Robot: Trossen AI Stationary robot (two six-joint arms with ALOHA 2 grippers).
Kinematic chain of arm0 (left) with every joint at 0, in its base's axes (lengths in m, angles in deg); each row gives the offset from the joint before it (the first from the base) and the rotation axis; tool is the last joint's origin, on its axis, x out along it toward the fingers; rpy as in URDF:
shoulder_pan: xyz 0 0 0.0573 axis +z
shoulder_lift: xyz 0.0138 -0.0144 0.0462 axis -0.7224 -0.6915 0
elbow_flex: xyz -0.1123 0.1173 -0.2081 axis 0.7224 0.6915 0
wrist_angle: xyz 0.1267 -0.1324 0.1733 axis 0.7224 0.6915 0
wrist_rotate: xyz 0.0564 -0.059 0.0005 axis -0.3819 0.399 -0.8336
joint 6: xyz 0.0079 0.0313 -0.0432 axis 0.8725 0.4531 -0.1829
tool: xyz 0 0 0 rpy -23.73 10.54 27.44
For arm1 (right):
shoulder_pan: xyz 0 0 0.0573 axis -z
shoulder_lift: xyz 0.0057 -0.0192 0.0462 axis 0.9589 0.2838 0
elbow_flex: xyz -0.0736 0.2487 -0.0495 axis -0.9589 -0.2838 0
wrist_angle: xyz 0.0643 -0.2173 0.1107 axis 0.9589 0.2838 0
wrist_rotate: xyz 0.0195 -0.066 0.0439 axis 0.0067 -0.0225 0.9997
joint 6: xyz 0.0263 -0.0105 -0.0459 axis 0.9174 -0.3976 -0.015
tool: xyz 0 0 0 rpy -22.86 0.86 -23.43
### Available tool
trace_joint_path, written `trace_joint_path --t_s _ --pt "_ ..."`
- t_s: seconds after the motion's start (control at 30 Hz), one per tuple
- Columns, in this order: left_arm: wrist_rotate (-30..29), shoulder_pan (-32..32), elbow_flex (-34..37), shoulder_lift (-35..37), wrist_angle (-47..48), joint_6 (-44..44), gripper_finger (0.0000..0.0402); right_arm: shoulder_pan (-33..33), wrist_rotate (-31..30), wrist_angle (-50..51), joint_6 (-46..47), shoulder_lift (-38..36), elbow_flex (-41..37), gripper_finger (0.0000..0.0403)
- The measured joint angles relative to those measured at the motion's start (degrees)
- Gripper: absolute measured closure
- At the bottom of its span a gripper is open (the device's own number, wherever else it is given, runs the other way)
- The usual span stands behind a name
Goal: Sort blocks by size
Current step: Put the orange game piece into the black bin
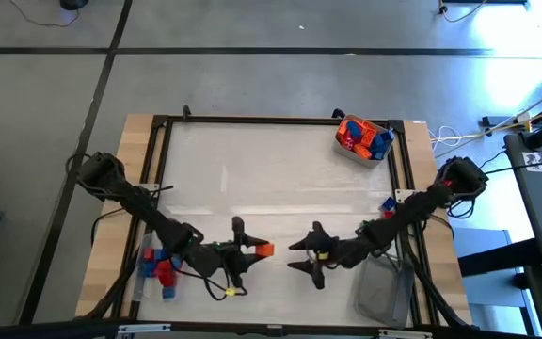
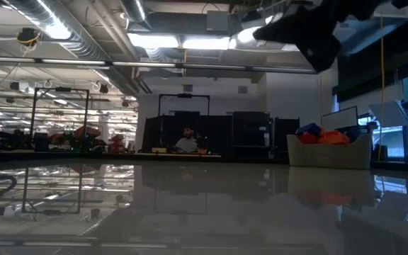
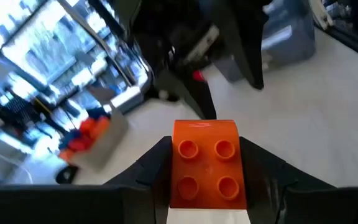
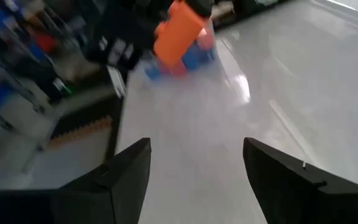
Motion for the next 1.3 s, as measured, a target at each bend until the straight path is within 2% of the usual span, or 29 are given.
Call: trace_joint_path --t_s 0.17,0.3,0.5,0.83,1.0,1.3 --pt "0.22 0.03 0.00 0.00 -4.52 6.41 0.0266 2.12 0.85 -11.41 0.46 0.25 -1.44 0.0151" --pt "0.23 0.71 0.00 0.00 -4.60 7.59 0.0266 3.70 3.02 -16.78 0.22 0.82 -1.28 0.0151" --pt "0.34 1.91 0.00 0.00 -4.71 8.83 0.0265 5.43 3.89 -17.66 0.35 0.96 -0.89 0.0151" --pt "4.65 5.82 0.00 -0.01 -5.31 8.82 0.0265 7.30 3.12 -19.11 1.72 0.99 -0.86 0.0151" --pt "11.75 8.73 0.00 -0.04 -7.81 9.14 0.0265 7.99 1.97 -19.03 1.67 0.99 -0.83 0.0151" --pt "14.29 11.64 -0.02 -0.42 -10.03 11.65 0.0265 8.43 0.45 -18.99 1.84 1.01 -0.83 0.0151"
